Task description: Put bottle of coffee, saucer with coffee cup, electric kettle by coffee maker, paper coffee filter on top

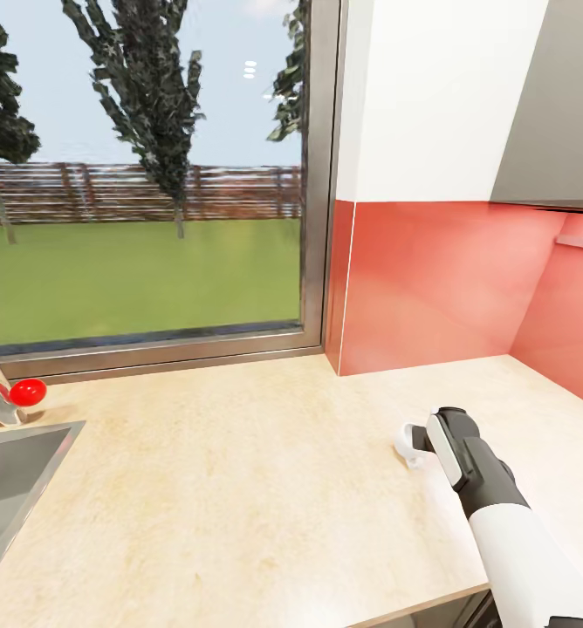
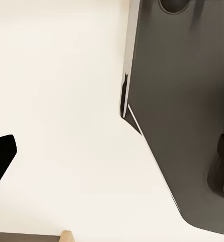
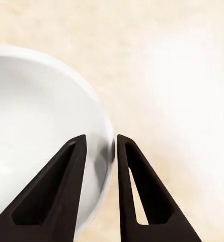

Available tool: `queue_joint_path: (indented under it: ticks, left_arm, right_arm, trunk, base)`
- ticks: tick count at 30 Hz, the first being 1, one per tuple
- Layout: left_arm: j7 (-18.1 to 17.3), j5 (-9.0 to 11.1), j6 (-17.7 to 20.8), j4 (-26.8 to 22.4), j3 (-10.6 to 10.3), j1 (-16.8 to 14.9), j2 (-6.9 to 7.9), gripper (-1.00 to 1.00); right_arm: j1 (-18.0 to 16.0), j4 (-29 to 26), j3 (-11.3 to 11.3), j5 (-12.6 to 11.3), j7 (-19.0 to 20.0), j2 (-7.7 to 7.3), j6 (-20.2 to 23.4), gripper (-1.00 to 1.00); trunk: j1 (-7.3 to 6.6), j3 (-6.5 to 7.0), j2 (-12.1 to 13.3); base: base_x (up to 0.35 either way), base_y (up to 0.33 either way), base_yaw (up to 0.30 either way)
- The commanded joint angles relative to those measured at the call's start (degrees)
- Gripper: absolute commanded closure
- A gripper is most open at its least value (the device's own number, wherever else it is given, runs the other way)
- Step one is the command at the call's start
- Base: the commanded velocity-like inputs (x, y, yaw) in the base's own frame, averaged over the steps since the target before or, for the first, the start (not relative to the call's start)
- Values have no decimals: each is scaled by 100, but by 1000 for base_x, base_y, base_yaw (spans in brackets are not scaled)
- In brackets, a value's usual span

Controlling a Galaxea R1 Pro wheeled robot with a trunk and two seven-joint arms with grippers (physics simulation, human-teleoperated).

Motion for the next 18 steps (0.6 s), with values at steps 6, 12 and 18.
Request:
queue_joint_path:
  ticks: [6,12,18]
  left_arm:
    - [7,55,-32,11,-43,-5,-1,-100]
    - [7,55,-32,11,-41,-5,3,-100]
    - [7,55,-32,11,-30,-5,40,-100]
  right_arm:
    - [0,-3,1,-247,-43,2,-20,100]
    - [0,-17,1,-255,-38,4,-20,100]
    - [0,-289,-5,-293,-3,8,-36,100]
  trunk:
    - [2,-9,-5]
    - [2,-9,-5]
    - [2,-9,-5]
  base:
    - [0,0,0]
    - [0,0,0]
    - [0,0,0]
